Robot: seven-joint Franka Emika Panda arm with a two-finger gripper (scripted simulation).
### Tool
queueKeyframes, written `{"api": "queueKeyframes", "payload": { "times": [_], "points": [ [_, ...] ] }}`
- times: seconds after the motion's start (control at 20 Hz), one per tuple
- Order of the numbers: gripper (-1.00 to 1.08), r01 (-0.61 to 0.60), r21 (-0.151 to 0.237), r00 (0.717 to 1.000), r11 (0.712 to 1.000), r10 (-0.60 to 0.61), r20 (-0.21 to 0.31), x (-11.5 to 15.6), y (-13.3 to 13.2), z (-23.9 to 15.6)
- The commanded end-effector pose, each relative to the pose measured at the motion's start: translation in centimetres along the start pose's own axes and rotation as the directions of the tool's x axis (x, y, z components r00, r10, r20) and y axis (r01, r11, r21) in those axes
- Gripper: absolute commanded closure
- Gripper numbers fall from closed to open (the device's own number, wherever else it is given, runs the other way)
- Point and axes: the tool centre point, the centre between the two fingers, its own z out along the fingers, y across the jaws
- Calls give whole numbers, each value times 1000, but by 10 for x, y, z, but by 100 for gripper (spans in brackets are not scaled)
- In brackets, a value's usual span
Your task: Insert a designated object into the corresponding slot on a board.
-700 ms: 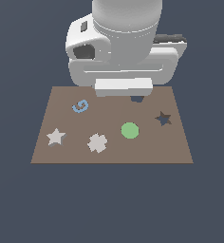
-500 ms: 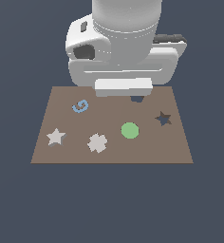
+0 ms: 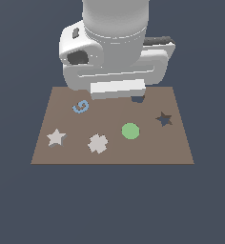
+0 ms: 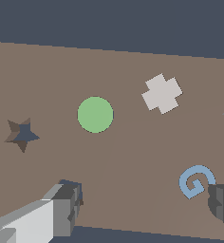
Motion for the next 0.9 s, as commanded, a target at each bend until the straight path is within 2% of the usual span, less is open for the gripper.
{"api": "queueKeyframes", "payload": {
  "times": [0.0, 0.45, 0.65, 0.85],
  "points": [
    [-92, 31, -1, 1000, 1000, -31, 0, -1, 7, 4],
    [-92, 200, -7, 980, 980, -200, -3, -4, 45, 22],
    [-92, 300, -11, 954, 954, -300, -5, -2, 68, 33],
    [-92, 408, -15, 913, 913, -408, -6, 3, 93, 46]
  ]
}}
